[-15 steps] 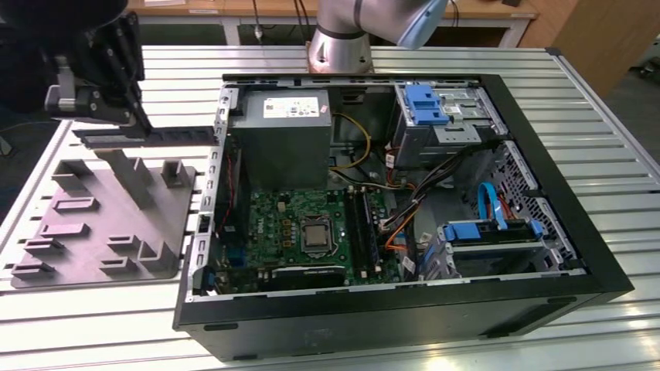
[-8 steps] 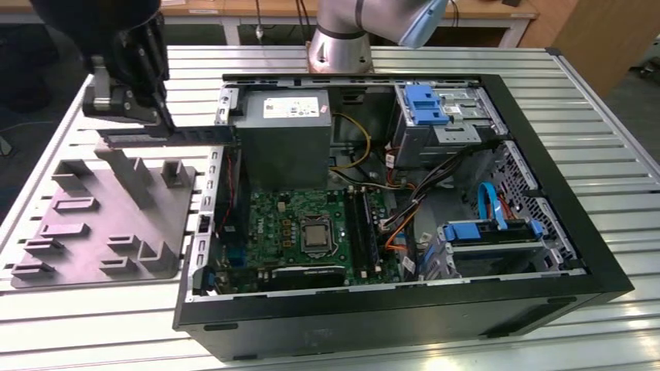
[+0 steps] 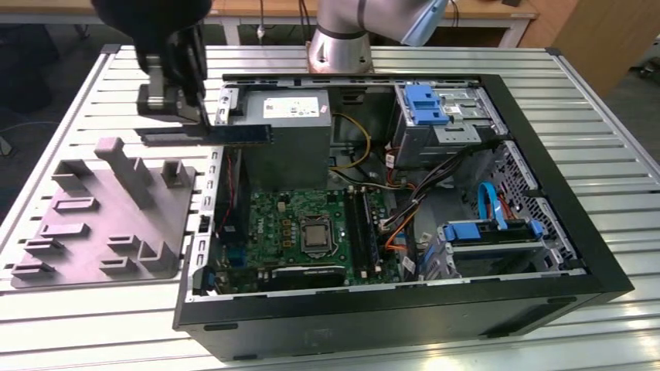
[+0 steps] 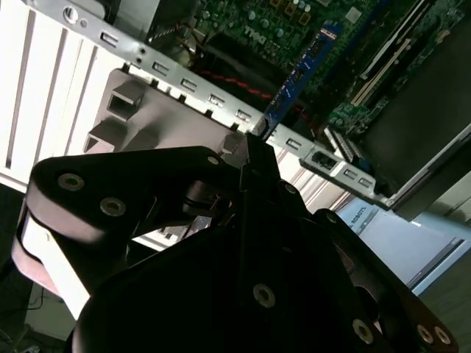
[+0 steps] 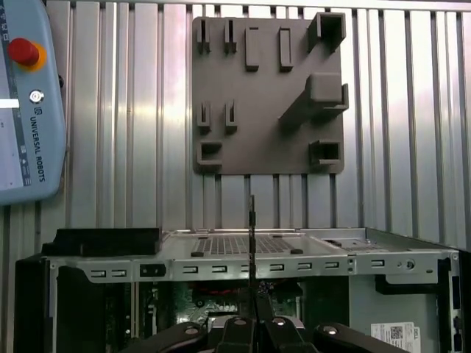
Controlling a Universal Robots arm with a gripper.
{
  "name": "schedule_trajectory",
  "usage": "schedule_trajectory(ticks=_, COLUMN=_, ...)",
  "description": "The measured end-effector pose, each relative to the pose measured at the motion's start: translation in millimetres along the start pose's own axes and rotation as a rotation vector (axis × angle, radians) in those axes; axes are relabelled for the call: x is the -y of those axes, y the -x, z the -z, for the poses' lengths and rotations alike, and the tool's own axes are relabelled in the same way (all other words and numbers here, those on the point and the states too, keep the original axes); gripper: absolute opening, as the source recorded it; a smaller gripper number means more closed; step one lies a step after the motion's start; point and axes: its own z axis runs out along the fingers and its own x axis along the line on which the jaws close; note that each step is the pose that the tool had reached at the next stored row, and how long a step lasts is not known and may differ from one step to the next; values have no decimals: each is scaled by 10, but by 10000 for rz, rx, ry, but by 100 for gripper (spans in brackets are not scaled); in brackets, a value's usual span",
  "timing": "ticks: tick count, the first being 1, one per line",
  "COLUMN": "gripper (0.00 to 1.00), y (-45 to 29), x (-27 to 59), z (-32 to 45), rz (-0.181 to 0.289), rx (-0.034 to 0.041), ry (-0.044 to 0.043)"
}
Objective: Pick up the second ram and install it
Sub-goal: 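Pick up the second ram and move it above second insertion slot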
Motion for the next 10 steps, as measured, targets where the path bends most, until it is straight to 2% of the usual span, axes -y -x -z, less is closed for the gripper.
schedule_trajectory(ticks=10, gripper=12, y=11, x=454, z=18, rz=0, rx=0, ry=2)
